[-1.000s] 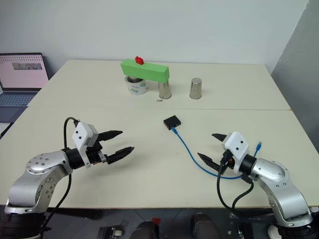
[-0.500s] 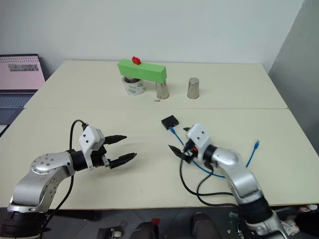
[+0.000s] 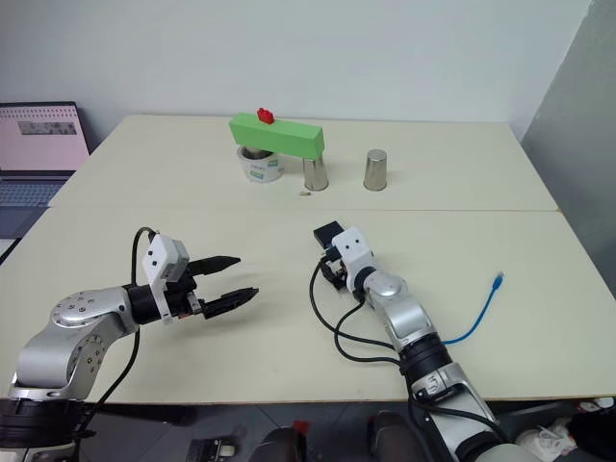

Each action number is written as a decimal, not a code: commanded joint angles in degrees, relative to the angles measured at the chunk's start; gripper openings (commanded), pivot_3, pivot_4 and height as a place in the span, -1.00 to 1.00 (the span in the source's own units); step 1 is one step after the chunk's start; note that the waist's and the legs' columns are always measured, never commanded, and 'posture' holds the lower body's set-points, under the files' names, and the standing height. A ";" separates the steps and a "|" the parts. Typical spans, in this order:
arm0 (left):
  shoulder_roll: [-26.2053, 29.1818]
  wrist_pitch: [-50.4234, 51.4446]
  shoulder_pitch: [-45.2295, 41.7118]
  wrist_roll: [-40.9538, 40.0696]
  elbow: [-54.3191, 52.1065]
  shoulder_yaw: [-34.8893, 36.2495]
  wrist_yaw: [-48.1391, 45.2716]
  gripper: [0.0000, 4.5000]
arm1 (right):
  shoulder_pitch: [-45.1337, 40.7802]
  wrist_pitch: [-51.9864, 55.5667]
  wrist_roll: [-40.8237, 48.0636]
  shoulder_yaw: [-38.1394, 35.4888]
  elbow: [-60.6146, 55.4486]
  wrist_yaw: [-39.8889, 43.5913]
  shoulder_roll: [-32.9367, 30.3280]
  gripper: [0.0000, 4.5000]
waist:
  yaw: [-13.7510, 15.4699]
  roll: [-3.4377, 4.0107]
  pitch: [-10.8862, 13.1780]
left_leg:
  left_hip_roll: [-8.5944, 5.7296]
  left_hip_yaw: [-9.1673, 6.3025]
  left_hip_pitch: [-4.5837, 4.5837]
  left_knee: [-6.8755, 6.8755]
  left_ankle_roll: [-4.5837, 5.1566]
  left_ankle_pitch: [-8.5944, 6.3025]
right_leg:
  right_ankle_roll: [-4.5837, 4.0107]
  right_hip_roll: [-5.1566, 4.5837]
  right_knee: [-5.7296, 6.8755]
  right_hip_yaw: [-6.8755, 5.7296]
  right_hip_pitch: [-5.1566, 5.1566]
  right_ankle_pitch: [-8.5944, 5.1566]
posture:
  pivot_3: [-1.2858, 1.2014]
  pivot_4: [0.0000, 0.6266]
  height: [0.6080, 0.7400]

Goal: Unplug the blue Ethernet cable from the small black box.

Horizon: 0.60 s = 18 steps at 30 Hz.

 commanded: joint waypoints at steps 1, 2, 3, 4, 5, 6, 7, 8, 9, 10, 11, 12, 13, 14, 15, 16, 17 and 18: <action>-0.19 -1.23 -0.18 -0.46 -1.32 1.13 0.19 1.00 | -0.64 -0.03 -0.17 -2.04 1.23 -1.08 0.06 0.09 | 0.00 0.00 0.00 | 0.00 0.00 0.01 0.00 0.00 0.00 | 0.00 0.00 0.01 0.00 0.00 0.00 | 0.03 -0.52 1.00; -0.26 -1.32 -0.25 -0.43 -1.21 1.07 0.20 1.00 | -0.65 0.00 -0.30 -2.15 1.19 -1.15 0.08 -0.01 | -0.01 0.00 0.00 | 0.00 0.00 0.01 0.00 0.00 0.00 | 0.00 0.00 0.02 0.01 0.00 0.00 | 0.03 -0.52 1.00; -0.32 -1.40 -0.36 -0.42 -1.08 1.02 0.20 1.00 | -0.64 -0.02 -0.44 -2.22 1.14 -1.22 0.05 -0.13 | -0.02 0.00 0.00 | 0.00 0.00 0.02 0.00 0.00 0.00 | 0.00 0.00 0.02 0.01 0.00 0.00 | 0.03 -0.52 1.00; -0.35 -1.44 -0.45 -0.43 -0.94 0.99 0.18 1.00 | -0.61 -0.08 -0.59 -2.23 1.04 -1.21 -0.01 -0.26 | -0.03 0.00 0.00 | 0.00 0.00 0.02 0.00 0.00 0.00 | 0.00 0.00 0.02 0.01 0.00 0.00 | 0.03 -0.52 1.00; -0.44 -1.46 -0.69 -0.36 -0.65 0.90 0.25 1.00 | -0.52 -0.28 -0.68 -2.14 0.84 -0.92 -0.18 -0.37 | -0.04 0.00 0.00 | 0.00 0.00 0.02 -0.01 0.00 0.00 | 0.00 0.00 0.02 0.00 0.00 0.00 | 0.03 -0.52 1.00; -0.66 -1.26 -0.98 -0.54 -0.24 0.91 0.38 1.00 | -0.35 -0.50 -0.81 -1.95 0.46 -0.56 -0.45 -0.46 | -0.04 0.00 0.00 | 0.00 0.00 0.02 -0.01 0.00 0.00 | 0.00 0.00 0.01 0.01 0.00 0.00 | 0.03 -0.52 1.00; -0.92 -0.87 -1.25 -0.92 0.17 0.99 0.46 1.00 | -0.16 -0.89 -1.01 -1.66 0.06 -0.11 -0.80 -0.56 | -0.01 0.00 0.00 | 0.00 0.00 0.01 -0.01 0.00 0.00 | 0.00 0.00 0.01 0.01 0.00 0.00 | 0.03 -0.52 1.00; -1.23 0.03 -1.56 -1.67 0.85 1.29 0.51 1.00 | 0.20 -2.13 -1.48 -0.92 -0.75 0.95 -1.53 -0.73 | -0.01 0.00 0.00 | 0.00 0.00 0.01 -0.01 0.00 0.00 | 0.00 0.00 0.00 0.01 0.00 0.00 | 0.03 -0.52 1.00; -1.49 0.88 -1.78 -2.36 1.55 1.63 0.48 1.00 | 0.67 -3.21 -2.03 -0.06 -1.81 2.04 -2.32 -0.81 | 0.02 0.00 0.00 | -0.01 0.00 0.01 -0.01 0.00 0.00 | 0.00 0.00 0.00 0.01 0.00 0.00 | 0.03 -0.52 1.00; -1.73 2.73 -2.10 -3.47 2.61 1.94 0.38 1.00 | 1.69 -5.60 -2.77 1.59 -4.26 4.51 -4.01 -0.93 | 0.01 0.00 0.00 | -0.01 0.00 0.00 -0.01 0.00 0.00 | 0.00 0.00 -0.01 0.00 0.00 0.00 | 0.03 -0.52 1.00; -1.83 3.98 -2.31 -4.26 3.34 2.10 0.32 1.00 | 2.42 -7.24 -3.29 2.70 -5.98 6.26 -5.16 -0.96 | 0.06 0.01 0.00 | -0.01 0.00 0.00 -0.01 0.00 0.00 | 0.00 0.00 -0.01 0.00 0.00 0.00 | 0.03 -0.52 1.00; -2.02 5.52 -2.44 -5.56 3.72 2.29 0.02 1.00 | 3.40 -9.10 -4.13 4.21 -8.45 8.41 -6.90 -0.96 | 0.04 0.01 0.00 | -0.02 0.00 -0.01 -0.01 0.00 0.00 | 0.01 0.00 -0.02 0.01 0.00 0.00 | 0.03 -0.52 1.00; -2.19 7.11 -2.58 -6.95 3.90 2.49 -0.38 1.00 | 4.28 -11.05 -5.00 5.54 -10.61 10.27 -8.64 -0.96 | 0.04 0.02 0.01 | -0.03 0.00 -0.04 -0.02 0.01 0.00 | 0.01 -0.01 -0.05 0.01 -0.02 0.00 | 0.03 -0.52 1.00; -2.34 8.60 -2.77 -8.30 3.93 2.70 -0.76 1.00 | 5.03 -13.02 -5.91 6.68 -12.44 11.81 -10.36 -0.96 | -0.02 0.02 0.01 | -0.04 0.00 -0.06 -0.03 0.01 0.00 | 0.01 -0.01 -0.06 0.00 -0.03 -0.01 | 0.03 -0.52 1.00; -2.51 10.54 -3.10 -9.92 4.03 2.98 -0.94 1.00 | 5.88 -16.35 -7.41 8.08 -14.60 13.64 -12.87 -0.96 | -0.12 0.02 0.01 | -0.04 0.00 -0.08 -0.03 0.01 -0.01 | 0.01 -0.01 -0.07 0.01 -0.04 -0.01 | 0.03 -0.52 1.00; -2.61 12.37 -3.46 -11.38 4.12 3.18 -1.09 1.00 | 6.50 -20.24 -8.94 9.21 -16.20 14.99 -15.26 -0.96 | -0.19 0.02 0.01 | -0.03 0.00 -0.12 -0.03 0.01 -0.01 | 0.01 -0.01 -0.09 0.00 -0.07 -0.01 | 0.03 -0.52 1.00; -2.81 14.31 -3.90 -13.19 4.20 3.40 -1.49 1.00 | 7.02 -25.85 -10.52 10.31 -17.72 16.51 -18.16 -0.96 | -0.24 0.02 0.01 | -0.03 0.00 -0.13 -0.03 0.01 -0.01 | 0.01 -0.01 -0.09 0.00 -0.07 -0.01 | 0.03 -0.52 1.00; -2.89 15.65 -4.21 -14.44 4.23 3.57 -1.73 1.00 | 7.30 -29.69 -11.48 10.99 -18.59 17.42 -20.04 -0.97 | -0.24 0.02 0.01 | -0.03 -0.01 -0.14 -0.03 0.01 -0.01 | 0.01 -0.01 -0.09 -0.01 -0.08 -0.01 | 0.03 -0.52 1.00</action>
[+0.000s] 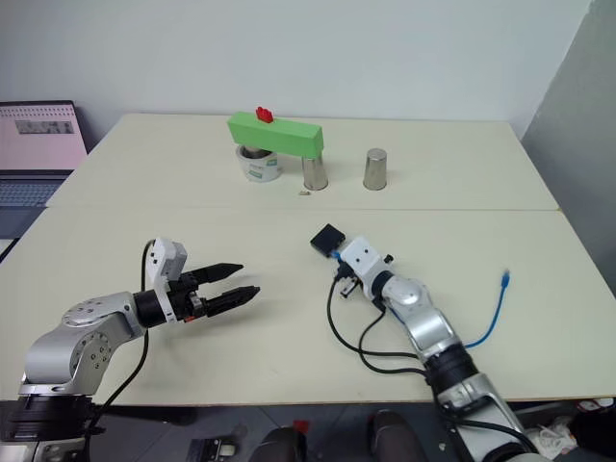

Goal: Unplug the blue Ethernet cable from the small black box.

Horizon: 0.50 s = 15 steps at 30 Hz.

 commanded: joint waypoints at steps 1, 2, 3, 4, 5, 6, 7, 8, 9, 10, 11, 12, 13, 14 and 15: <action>-0.24 7.01 -2.05 -7.75 -1.15 2.75 -2.10 1.00 | 0.32 -19.26 -5.16 2.72 -7.29 4.75 -7.44 -0.97 | -0.07 -0.01 0.00 | 0.00 0.00 0.01 0.00 0.00 0.00 | 0.00 0.00 0.00 -0.01 0.01 0.00 | 0.03 -0.52 1.00; -0.23 9.10 -2.15 -9.82 -1.98 2.53 -3.01 1.00 | -0.17 -25.74 -7.01 3.41 -7.36 5.35 -10.41 -0.97 | -0.13 0.00 0.00 | 0.02 0.00 0.02 0.00 0.00 0.00 | 0.00 0.00 0.00 -0.01 0.02 0.00 | 0.03 -0.52 1.00; -0.37 10.90 -2.32 -11.32 -2.75 2.30 -3.26 1.00 | -0.63 -30.99 -8.04 3.63 -6.92 5.86 -12.62 -0.97 | -0.15 0.00 0.00 | 0.01 0.01 0.03 0.02 0.00 0.00 | 0.00 0.01 0.01 -0.01 0.02 0.00 | 0.03 -0.52 1.00; -0.41 12.56 -2.56 -12.40 -3.30 2.02 -3.15 1.00 | -0.98 -34.53 -8.44 3.54 -6.36 6.13 -14.05 -0.97 | -0.16 -0.01 0.00 | 0.00 0.03 0.06 0.02 0.00 0.00 | 0.01 0.01 0.00 0.01 0.06 0.00 | 0.03 -0.52 1.00; -0.64 13.64 -2.83 -13.44 -3.74 1.92 -3.19 1.00 | -1.40 -37.28 -8.56 3.47 -5.48 6.29 -15.00 -0.97 | -0.16 -0.02 0.00 | 0.00 0.03 0.08 0.03 0.00 0.00 | 0.01 0.01 0.01 0.02 0.07 0.00 | 0.03 -0.52 1.00; -0.79 14.41 -3.03 -14.19 -3.99 1.94 -3.18 1.00 | -1.67 -38.99 -8.53 3.33 -4.71 6.32 -15.42 -0.97 | -0.16 -0.03 0.00 | 0.00 0.03 0.08 0.05 0.00 0.00 | 0.01 0.01 0.00 0.02 0.08 0.00 | 0.03 -0.52 1.00; -0.78 15.01 -3.21 -14.67 -4.42 1.60 -3.40 1.00 | -1.92 -40.57 -8.33 3.10 -3.87 6.41 -15.87 -0.97 | -0.19 -0.04 0.00 | 0.00 0.05 0.11 0.05 0.00 0.00 | 0.01 0.01 0.02 0.04 0.09 0.00 | 0.03 -0.52 1.00; -0.90 15.45 -3.27 -15.09 -5.35 0.87 -3.75 1.00 | -2.09 -42.03 -7.98 2.83 -3.31 6.70 -16.37 -0.97 | -0.21 -0.04 0.00 | 0.01 0.04 0.14 0.05 0.00 0.00 | 0.00 0.02 0.07 0.04 0.10 0.01 | 0.03 -0.52 1.00; -0.96 15.78 -3.29 -15.32 -6.01 0.34 -3.92 1.00 | -2.20 -43.03 -7.70 2.61 -2.87 6.93 -16.62 -0.97 | -0.22 -0.04 0.00 | 0.02 0.04 0.16 0.05 0.00 0.00 | 0.00 0.03 0.09 0.04 0.10 0.01 | 0.03 -0.52 1.00; -1.10 16.09 -3.35 -15.54 -6.74 -0.12 -4.01 1.00 | -2.35 -43.91 -7.74 2.47 -2.52 7.26 -16.88 -0.97 | -0.19 -0.04 0.00 | 0.03 0.02 0.17 0.05 -0.01 0.01 | 0.00 0.03 0.11 0.04 0.10 0.01 | 0.03 -0.52 1.00; -1.31 16.34 -3.44 -15.73 -7.40 -0.48 -4.00 1.00 | -2.47 -44.48 -7.68 2.32 -2.34 7.51 -16.95 -0.97 | -0.15 -0.04 0.00 | 0.03 0.02 0.17 0.05 -0.01 0.01 | -0.01 0.03 0.12 0.04 0.10 0.00 | 0.03 -0.52 1.00; -1.48 16.51 -3.56 -15.84 -7.80 -0.73 -3.85 1.00 | -2.57 -44.75 -7.59 2.21 -2.26 7.70 -16.92 -0.97 | -0.14 -0.04 0.00 | 0.02 0.02 0.17 0.05 -0.01 0.01 | -0.01 0.03 0.11 0.05 0.11 0.01 | 0.03 -0.52 1.00; -1.69 16.50 -3.64 -15.88 -8.17 -0.93 -3.64 1.00 | -2.59 -44.94 -7.52 2.13 -2.34 7.84 -16.92 -0.97 | -0.14 -0.04 0.00 | 0.02 0.03 0.16 0.05 -0.01 0.01 | -0.01 0.02 0.09 0.06 0.12 0.01 | 0.03 -0.52 1.00; -1.82 16.47 -3.67 -15.89 -8.37 -1.03 -3.50 1.00 | -2.58 -45.03 -7.46 2.07 -2.39 7.92 -16.90 -0.97 | -0.13 -0.04 0.00 | 0.01 0.04 0.16 0.06 -0.01 0.01 | -0.01 0.02 0.09 0.07 0.12 0.01 | 0.03 -0.52 1.00; -2.20 16.65 -4.00 -15.93 -8.19 -1.01 -2.96 1.00 | -2.62 -45.35 -7.44 2.05 -2.56 8.00 -16.85 -0.97 | -0.11 -0.04 0.00 | 0.01 0.04 0.16 0.06 -0.02 0.01 | -0.01 0.01 0.09 0.07 0.12 0.01 | 0.03 -0.52 1.00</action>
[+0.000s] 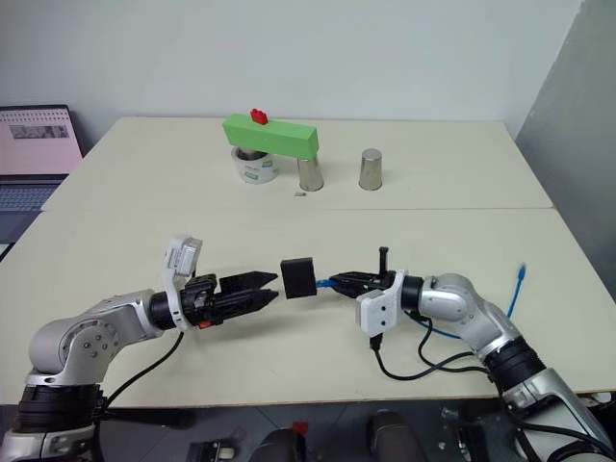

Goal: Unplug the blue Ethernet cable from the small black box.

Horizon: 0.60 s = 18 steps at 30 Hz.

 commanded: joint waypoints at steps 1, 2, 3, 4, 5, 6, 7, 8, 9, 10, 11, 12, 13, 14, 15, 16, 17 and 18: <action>-0.63 -0.25 -1.42 -0.52 -1.89 -0.47 0.53 1.00 | -1.32 -1.74 1.09 -1.82 -1.79 0.71 0.08 -0.97 | 0.06 0.00 0.00 | 0.00 -0.01 0.00 0.00 0.00 0.00 | 0.00 0.00 0.00 -0.01 0.00 0.00 | 0.03 -0.52 1.00; -0.71 -0.22 -1.61 -0.33 -1.54 -0.73 0.45 1.00 | -1.40 -2.01 1.15 -1.86 -2.06 0.79 0.20 -0.97 | 0.09 0.00 0.00 | 0.00 -0.02 0.00 0.00 0.00 0.00 | 0.00 0.00 0.00 -0.01 0.00 0.00 | 0.03 -0.52 1.00; -0.85 -0.40 -1.81 -0.05 -1.04 -0.88 0.40 1.00 | -1.36 -1.88 1.54 -2.00 -2.46 0.90 0.40 -0.97 | 0.11 0.00 0.00 | 0.00 -0.04 0.00 0.00 0.00 0.00 | 0.00 0.00 0.01 -0.02 0.00 0.00 | 0.03 -0.52 1.00; -0.94 -0.62 -1.97 0.17 -0.48 -0.98 0.22 1.00 | -1.38 -2.40 1.91 -2.09 -2.84 0.87 0.55 -0.97 | 0.11 0.00 0.00 | 0.00 -0.04 0.00 0.00 0.00 0.00 | 0.00 0.00 0.01 -0.02 0.00 0.00 | 0.03 -0.52 1.00; -1.07 -0.74 -2.14 0.19 0.00 -0.97 0.15 0.83 | -1.37 -2.82 2.14 -2.18 -3.21 0.87 0.66 -0.97 | 0.11 0.00 0.00 | 0.00 -0.02 0.01 0.00 0.00 0.00 | -0.01 0.00 0.02 -0.01 0.00 0.00 | 0.03 -0.52 1.00; -1.18 -0.94 -2.32 0.33 0.42 -1.03 0.09 0.78 | -1.25 -2.88 2.59 -2.37 -3.66 0.81 0.92 -0.97 | 0.11 0.00 0.00 | 0.00 -0.02 0.01 0.00 0.00 0.00 | 0.00 0.00 0.02 -0.01 0.00 0.00 | 0.03 -0.52 1.00; -1.25 -1.04 -2.45 0.39 0.66 -1.12 -0.02 0.67 | -1.22 -3.06 2.72 -2.55 -4.01 0.68 1.12 -0.97 | 0.12 0.00 0.00 | 0.00 -0.02 0.01 0.00 0.00 0.00 | 0.00 0.00 0.02 -0.01 0.00 0.00 | 0.03 -0.52 1.00; -1.34 -1.15 -2.54 0.47 0.77 -1.26 -0.06 0.57 | -1.24 -3.16 2.78 -2.67 -4.26 0.63 1.26 -0.97 | 0.11 0.00 0.00 | 0.00 -0.02 0.01 0.00 0.00 0.00 | 0.00 0.00 0.01 -0.01 0.00 0.00 | 0.03 -0.52 1.00; -1.50 -1.25 -2.64 0.49 0.78 -1.42 -0.11 0.48 | -1.25 -3.07 2.83 -2.78 -4.52 0.70 1.38 -0.97 | 0.11 0.00 0.00 | 0.00 -0.02 0.01 0.00 0.00 0.00 | 0.00 0.00 0.01 -0.01 0.00 0.00 | 0.03 -0.52 1.00; -1.69 -1.38 -2.66 0.51 0.66 -1.57 -0.12 0.37 | -1.17 -3.11 2.86 -2.95 -4.76 0.71 1.49 -0.98 | 0.13 0.00 0.00 | 0.00 -0.02 0.01 0.00 0.00 0.00 | -0.01 0.00 0.01 -0.01 0.00 0.00 | 0.03 -0.52 1.00; -1.91 -1.53 -2.72 0.59 0.61 -1.71 -0.05 0.33 | -1.13 -3.12 2.85 -3.08 -5.00 0.69 1.59 -0.98 | 0.18 0.00 0.00 | 0.00 -0.02 0.00 0.00 0.00 0.00 | -0.01 0.00 0.01 -0.01 0.00 0.00 | 0.03 -0.52 1.00; -2.10 -1.67 -2.79 0.69 0.62 -1.82 0.01 0.20 | -1.10 -3.09 2.80 -3.13 -5.18 0.72 1.63 -0.98 | 0.23 0.00 0.00 | 0.00 -0.03 0.00 0.00 0.00 0.00 | -0.01 0.00 0.00 -0.01 0.00 0.00 | 0.03 -0.52 1.00; -2.26 -1.86 -2.87 0.86 0.66 -1.96 0.04 0.11 | -1.10 -3.07 2.74 -3.13 -5.38 0.74 1.72 -0.98 | 0.26 0.00 0.00 | -0.01 -0.02 0.00 0.00 0.00 0.00 | -0.01 0.00 0.00 -0.01 0.00 0.00 | 0.03 -0.52 1.00; -2.40 -2.08 -2.95 1.01 0.72 -2.09 0.08 0.02 | -1.11 -3.03 2.68 -3.12 -5.55 0.79 1.83 -0.98 | 0.29 0.00 0.00 | -0.01 -0.02 0.00 0.00 0.00 0.00 | -0.01 0.00 0.00 -0.01 0.00 0.00 | 0.03 -0.52 1.00; -2.57 -2.29 -3.02 1.13 0.76 -2.20 0.16 -0.12 | -1.17 -2.94 2.69 -2.89 -5.67 1.16 1.85 -0.98 | 0.30 0.00 0.00 | -0.01 -0.03 0.00 0.01 0.00 0.00 | -0.01 0.00 0.00 -0.01 0.01 0.00 | 0.03 -0.52 1.00; -2.73 -2.52 -3.06 1.27 0.80 -2.28 0.23 -0.19 | -1.21 -2.92 2.56 -2.72 -5.75 1.38 1.86 -0.98 | 0.32 0.00 0.00 | -0.01 -0.03 0.01 0.01 0.00 0.00 | -0.01 0.00 0.01 -0.01 0.01 0.00 | 0.03 -0.52 1.00; -2.90 -2.76 -3.12 1.45 0.90 -2.34 0.34 -0.30 | -1.27 -2.86 2.07 -2.56 -5.77 1.56 1.80 -0.98 | 0.34 0.00 0.00 | -0.01 -0.03 0.01 0.01 0.00 0.00 | -0.01 0.00 0.01 -0.01 0.01 0.00 | 0.03 -0.52 1.00; -3.04 -2.93 -3.16 1.61 1.04 -2.36 0.43 -0.42 | -1.35 -2.68 1.41 -2.38 -5.66 1.78 1.68 -0.98 | 0.36 0.00 0.00 | -0.01 -0.03 0.01 0.01 0.00 0.00 | -0.01 0.00 0.02 -0.02 0.01 0.00 | 0.03 -0.52 1.00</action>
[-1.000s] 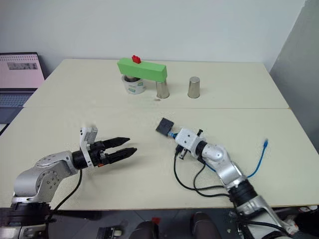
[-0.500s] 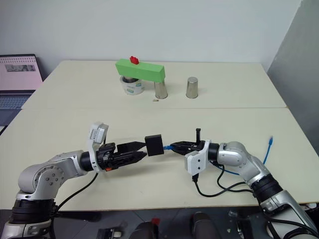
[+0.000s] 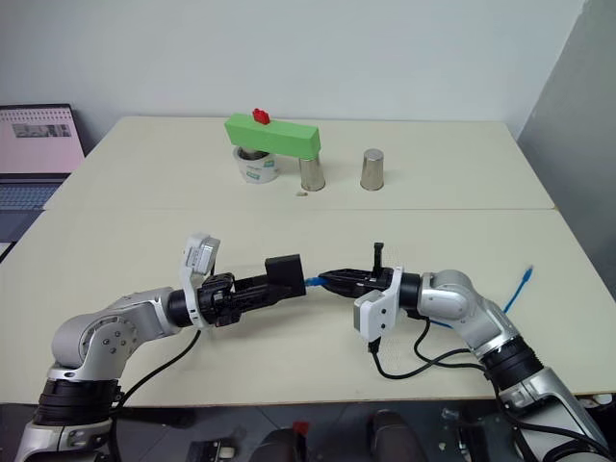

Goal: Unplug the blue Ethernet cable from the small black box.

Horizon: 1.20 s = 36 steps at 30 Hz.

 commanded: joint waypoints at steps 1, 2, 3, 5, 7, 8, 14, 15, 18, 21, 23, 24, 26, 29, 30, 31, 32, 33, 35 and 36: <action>-0.44 -1.56 -0.78 0.84 -0.08 0.07 -0.07 -0.53 | -1.38 -1.35 -0.56 -0.60 -2.11 0.65 0.07 -0.98 | 0.01 0.00 0.00 | 0.00 0.00 0.00 0.00 0.00 0.00 | 0.00 0.00 0.00 0.00 0.00 0.00 | 0.03 -0.52 1.00; -0.48 -1.65 -0.73 1.02 -0.05 0.08 -0.05 -0.59 | -1.36 -2.03 -1.18 -0.55 -1.98 0.70 -0.25 -0.98 | 0.00 0.00 0.00 | 0.00 0.01 0.00 0.01 0.00 0.00 | 0.00 0.00 0.00 0.01 0.00 0.00 | 0.03 -0.52 1.00; -0.41 -1.77 -0.62 1.27 -0.06 0.04 -0.16 -0.64 | -1.29 -2.71 -1.51 -0.36 -1.84 1.12 -0.77 -0.98 | 0.00 0.00 0.00 | 0.00 0.01 0.00 0.01 0.00 0.00 | 0.00 0.00 0.00 0.01 0.00 0.00 | 0.03 -0.52 1.00; 0.53 -2.41 -0.12 2.60 -0.42 -0.95 -1.15 -0.65 | -1.05 -3.42 -1.42 0.10 -1.81 2.47 -1.96 -0.66 | 0.04 0.00 0.00 | 0.00 0.01 0.00 0.00 0.00 0.00 | 0.00 0.00 -0.01 0.00 0.00 0.00 | 0.03 -0.52 1.00; 0.97 -2.74 0.23 3.15 -0.73 -1.50 -1.84 -0.65 | -0.88 -3.47 -1.30 0.13 -2.03 3.52 -2.85 -0.45 | 0.00 0.00 0.00 | 0.00 0.01 0.00 0.00 0.00 0.00 | 0.00 0.00 -0.02 0.00 0.00 0.00 | 0.03 -0.52 1.00; 1.01 -2.95 0.29 3.45 -0.83 -1.72 -2.12 -0.65 | -0.69 -2.72 -0.84 -0.24 -2.79 4.42 -3.71 -0.34 | 0.02 0.00 0.00 | 0.00 0.02 0.00 0.00 0.00 0.00 | 0.00 0.00 -0.02 0.01 0.00 0.00 | 0.03 -0.52 1.00; -0.33 -9.56 -3.17 8.37 2.74 -5.45 -6.16 -0.65 | 6.38 15.02 10.26 -3.88 -16.86 13.77 -12.12 0.15 | 0.93 0.00 0.00 | -0.03 -0.02 0.00 0.01 0.00 0.00 | 0.00 -0.01 -0.04 -0.02 0.03 0.00 | 0.03 -0.52 1.00; -0.55 -10.82 -4.07 9.27 3.27 -6.44 -7.36 -0.65 | 8.28 21.40 14.52 -5.21 -20.63 13.90 -12.52 0.15 | 1.16 0.00 0.00 | -0.03 -0.02 0.00 0.01 0.01 0.00 | 0.00 -0.01 -0.04 -0.02 0.03 -0.01 | 0.03 -0.52 1.00; -0.80 -13.72 -5.74 11.12 4.29 -8.48 -10.96 -0.65 | 11.46 41.58 27.53 -8.72 -29.83 12.51 -11.91 0.15 | 1.22 0.00 0.00 | -0.04 -0.04 -0.02 0.04 0.01 0.00 | 0.00 -0.01 -0.05 -0.03 0.07 -0.01 | 0.03 -0.52 1.00; -0.29 -18.61 -5.89 14.15 4.71 -11.32 -15.53 -0.65 | 12.06 57.20 38.78 -10.78 -35.00 10.73 -10.58 0.15 | 0.80 0.01 0.00 | -0.03 0.00 0.08 0.06 0.01 0.00 | 0.00 -0.01 -0.04 0.02 0.15 0.00 | 0.03 -0.52 1.00; -0.53 -19.85 -6.35 14.70 4.93 -12.08 -16.99 -0.65 | 11.09 64.46 44.80 -12.61 -36.12 7.15 -7.24 0.15 | 0.74 0.01 0.00 | 0.00 -0.02 0.17 0.05 0.01 -0.01 | 0.00 0.01 -0.05 -0.01 0.23 -0.01 | 0.03 -0.52 1.00; -0.72 -20.26 -6.78 14.87 5.06 -12.27 -17.48 -0.65 | 10.47 67.04 46.81 -13.34 -35.98 5.77 -5.49 0.15 | 0.74 0.01 0.00 | 0.02 -0.05 0.17 0.04 0.01 -0.01 | -0.01 0.03 -0.04 -0.05 0.22 -0.01 | 0.03 -0.52 1.00; -1.19 -20.60 -7.76 14.91 5.69 -12.24 -17.93 -0.65 | 9.49 71.40 49.17 -13.92 -35.46 4.94 -3.51 0.15 | 0.81 0.02 0.01 | 0.03 -0.09 0.16 0.04 0.02 -0.01 | -0.02 0.05 -0.02 -0.09 0.22 -0.02 | 0.03 -0.52 1.00; -1.46 -20.99 -8.82 14.76 6.17 -12.06 -18.66 -0.65 | 8.63 78.80 53.70 -13.22 -34.60 6.08 -2.74 0.15 | 0.96 0.01 0.00 | 0.00 -0.08 0.11 0.06 0.02 -0.01 | 0.00 0.04 -0.09 -0.08 0.21 -0.02 | 0.03 -0.52 1.00; -1.52 -21.08 -9.04 14.77 6.31 -12.03 -18.73 -0.65 | 8.43 80.51 55.02 -13.31 -34.48 6.46 -2.59 0.15 | 0.98 0.01 0.00 | -0.01 -0.06 0.08 0.05 0.02 -0.01 | 0.01 0.03 -0.12 -0.08 0.21 -0.01 | 0.03 -0.52 1.00; -1.54 -21.23 -9.17 14.83 6.40 -12.03 -18.83 -0.65 | 8.29 81.81 55.97 -13.45 -34.42 6.61 -2.45 0.15 | 1.01 0.01 0.01 | -0.01 -0.06 0.08 0.04 0.02 -0.01 | 0.01 0.03 -0.16 -0.07 0.22 -0.01 | 0.03 -0.52 1.00; -1.67 -21.45 -9.29 14.89 6.55 -11.92 -18.83 -0.65 | 8.14 82.99 56.65 -13.47 -34.34 6.92 -2.48 0.15 | 1.03 0.01 0.01 | -0.01 -0.06 0.04 0.03 0.02 -0.01 | 0.01 0.02 -0.19 -0.08 0.21 -0.02 | 0.03 -0.52 1.00; -1.80 -21.68 -9.28 14.83 6.69 -11.71 -18.89 -0.65 | 8.07 83.73 56.93 -13.47 -34.27 7.10 -2.43 0.15 | 1.03 0.01 0.01 | -0.01 -0.07 0.03 0.03 0.03 -0.01 | 0.01 0.02 -0.20 -0.09 0.21 -0.02 | 0.03 -0.52 1.00; -1.93 -22.10 -9.17 14.84 6.88 -11.46 -18.78 -0.65 | 7.99 84.85 57.29 -13.37 -34.09 7.54 -2.44 0.15 | 1.01 0.01 0.01 | -0.01 -0.06 0.03 0.01 0.03 -0.02 | 0.00 0.02 -0.21 -0.08 0.20 -0.03 | 0.03 -0.52 1.00; -1.95 -22.09 -9.10 14.78 6.91 -11.39 -18.68 -0.65 | 7.97 85.30 57.37 -13.40 -34.07 7.72 -2.38 0.15 | 1.01 0.01 0.01 | -0.01 -0.06 0.03 0.01 0.03 -0.02 | 0.00 0.02 -0.21 -0.09 0.19 -0.04 | 0.03 -0.52 1.00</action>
